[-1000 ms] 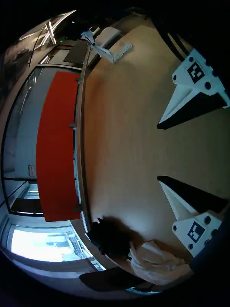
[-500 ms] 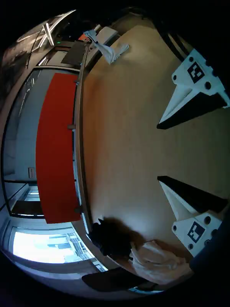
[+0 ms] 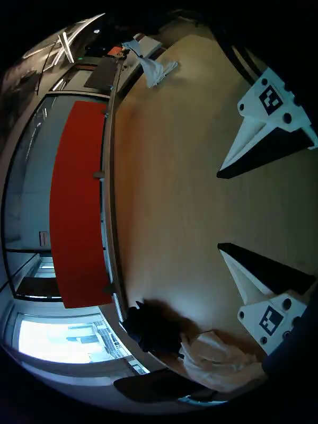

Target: Fold towel

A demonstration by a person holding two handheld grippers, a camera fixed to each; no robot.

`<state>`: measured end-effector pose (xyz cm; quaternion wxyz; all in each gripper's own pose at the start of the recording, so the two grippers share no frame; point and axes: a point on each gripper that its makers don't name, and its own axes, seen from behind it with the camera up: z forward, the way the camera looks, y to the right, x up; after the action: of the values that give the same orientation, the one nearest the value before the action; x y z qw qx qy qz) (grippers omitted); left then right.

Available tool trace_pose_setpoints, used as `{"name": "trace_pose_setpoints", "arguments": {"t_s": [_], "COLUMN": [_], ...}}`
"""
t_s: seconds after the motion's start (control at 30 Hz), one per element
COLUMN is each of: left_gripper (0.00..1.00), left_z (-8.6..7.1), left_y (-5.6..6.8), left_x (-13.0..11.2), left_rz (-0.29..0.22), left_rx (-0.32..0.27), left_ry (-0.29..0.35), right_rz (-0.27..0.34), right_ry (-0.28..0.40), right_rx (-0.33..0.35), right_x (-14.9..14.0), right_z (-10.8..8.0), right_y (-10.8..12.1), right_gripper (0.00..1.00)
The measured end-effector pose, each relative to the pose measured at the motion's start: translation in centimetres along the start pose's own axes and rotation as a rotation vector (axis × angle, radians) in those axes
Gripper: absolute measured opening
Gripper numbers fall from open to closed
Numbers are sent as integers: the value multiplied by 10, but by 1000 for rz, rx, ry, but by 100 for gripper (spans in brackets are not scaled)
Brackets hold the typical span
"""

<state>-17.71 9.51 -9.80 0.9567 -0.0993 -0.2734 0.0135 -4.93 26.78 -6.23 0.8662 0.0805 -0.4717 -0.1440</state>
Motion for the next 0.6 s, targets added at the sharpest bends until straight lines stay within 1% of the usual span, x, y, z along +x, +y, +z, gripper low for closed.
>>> {"name": "trace_pose_setpoints", "arguments": {"t_s": [0.4, 0.6], "left_gripper": [89, 90], "left_z": [1, 1], "left_y": [0, 0], "left_x": [-1, -2], "left_rz": [5, 5], "left_rx": [0, 2], "left_ry": [-2, -3], "right_rz": [6, 20], "right_ry": [-31, -40], "right_rx": [-27, -41], "right_x": [-13, -18], "right_z": [5, 9], "right_y": [4, 7], "right_gripper": [3, 3]}}
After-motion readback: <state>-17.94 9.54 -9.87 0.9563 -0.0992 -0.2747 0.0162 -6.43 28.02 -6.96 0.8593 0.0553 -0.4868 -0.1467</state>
